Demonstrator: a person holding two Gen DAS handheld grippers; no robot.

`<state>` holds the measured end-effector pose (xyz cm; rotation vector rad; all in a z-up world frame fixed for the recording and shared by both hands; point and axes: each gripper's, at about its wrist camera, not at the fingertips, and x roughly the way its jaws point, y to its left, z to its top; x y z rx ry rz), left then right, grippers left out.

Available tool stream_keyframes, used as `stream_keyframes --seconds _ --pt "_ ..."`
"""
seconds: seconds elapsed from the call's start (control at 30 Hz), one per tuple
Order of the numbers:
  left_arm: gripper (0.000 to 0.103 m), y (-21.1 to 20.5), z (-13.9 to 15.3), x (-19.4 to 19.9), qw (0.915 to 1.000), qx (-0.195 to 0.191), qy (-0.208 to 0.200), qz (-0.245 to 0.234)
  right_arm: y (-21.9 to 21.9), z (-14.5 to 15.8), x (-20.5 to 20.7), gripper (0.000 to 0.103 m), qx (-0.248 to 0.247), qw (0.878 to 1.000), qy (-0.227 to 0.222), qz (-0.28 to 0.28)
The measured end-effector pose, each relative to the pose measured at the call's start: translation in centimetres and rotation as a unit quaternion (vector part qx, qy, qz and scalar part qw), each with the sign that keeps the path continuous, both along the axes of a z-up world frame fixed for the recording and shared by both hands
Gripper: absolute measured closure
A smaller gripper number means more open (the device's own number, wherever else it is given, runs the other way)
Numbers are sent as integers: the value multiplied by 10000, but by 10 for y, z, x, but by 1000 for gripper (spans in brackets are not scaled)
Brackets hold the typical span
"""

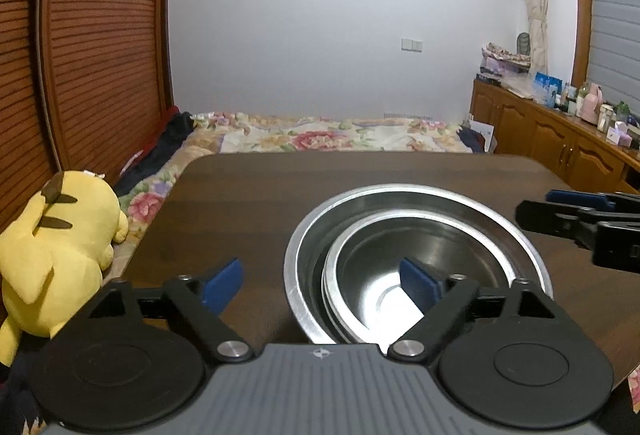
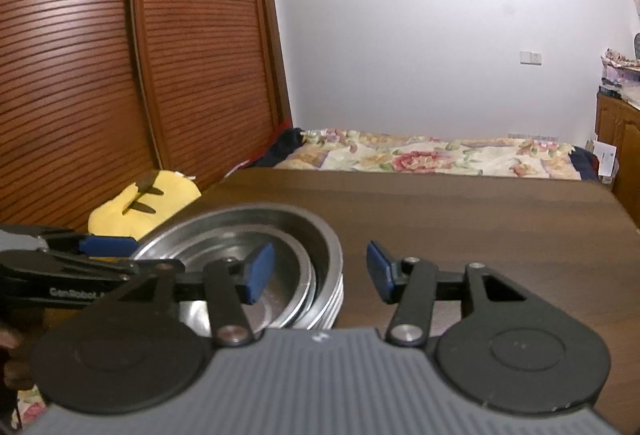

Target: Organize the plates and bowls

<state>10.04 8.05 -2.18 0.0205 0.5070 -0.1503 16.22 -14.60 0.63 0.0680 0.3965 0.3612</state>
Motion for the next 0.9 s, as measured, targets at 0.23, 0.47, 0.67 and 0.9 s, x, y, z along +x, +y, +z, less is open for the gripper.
stream_keyframes --seconds 0.23,0.47,0.67,0.9 --pt "0 -6 16 -6 9997 -38 -243 -84 -12 13 -9 26 118 9997 -183 -116" --pt "0 -14 23 -14 9988 -92 -461 -163 -23 14 -16 0 43 9992 -244 -320" --pt "0 -23 27 -17 9987 -117 -477 -116 -34 14 -22 0 69 9985 -157 -518" --pt "0 -29 35 -20 9985 18 -537 -84 -40 20 -33 0 -139 9959 -364 -813"
